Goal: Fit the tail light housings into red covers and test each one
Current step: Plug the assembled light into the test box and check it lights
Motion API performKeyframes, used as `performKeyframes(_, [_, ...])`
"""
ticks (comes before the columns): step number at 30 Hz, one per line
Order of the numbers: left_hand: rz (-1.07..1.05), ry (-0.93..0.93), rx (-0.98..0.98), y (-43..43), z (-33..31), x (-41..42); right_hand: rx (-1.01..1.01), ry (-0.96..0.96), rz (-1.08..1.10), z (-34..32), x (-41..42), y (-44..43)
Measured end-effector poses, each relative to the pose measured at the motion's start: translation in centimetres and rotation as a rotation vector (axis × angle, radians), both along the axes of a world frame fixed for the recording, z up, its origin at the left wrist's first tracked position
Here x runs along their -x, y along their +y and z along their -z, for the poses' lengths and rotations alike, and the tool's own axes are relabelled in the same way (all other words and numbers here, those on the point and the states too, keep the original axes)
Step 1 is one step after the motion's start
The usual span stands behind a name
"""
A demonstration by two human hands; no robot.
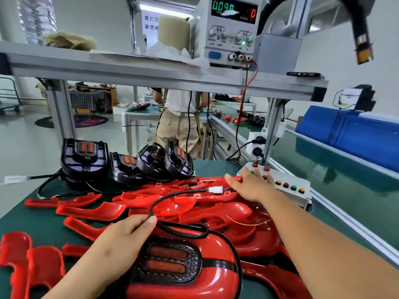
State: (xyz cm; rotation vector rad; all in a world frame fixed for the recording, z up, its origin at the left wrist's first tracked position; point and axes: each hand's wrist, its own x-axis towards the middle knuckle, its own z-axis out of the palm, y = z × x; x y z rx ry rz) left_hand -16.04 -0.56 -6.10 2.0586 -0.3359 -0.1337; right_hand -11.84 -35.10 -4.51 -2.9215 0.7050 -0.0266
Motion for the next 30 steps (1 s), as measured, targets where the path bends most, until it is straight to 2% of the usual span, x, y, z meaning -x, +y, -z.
performKeyframes(13, [-0.012,0.083,0.077,0.0,-0.3,0.6,0.052,0.078,0.031,0.0,0.6,0.1])
performKeyframes(30, [-0.024,0.142,0.108,0.1,-1.0,1.2,0.105,0.071,-0.013,0.2,0.2,-0.2])
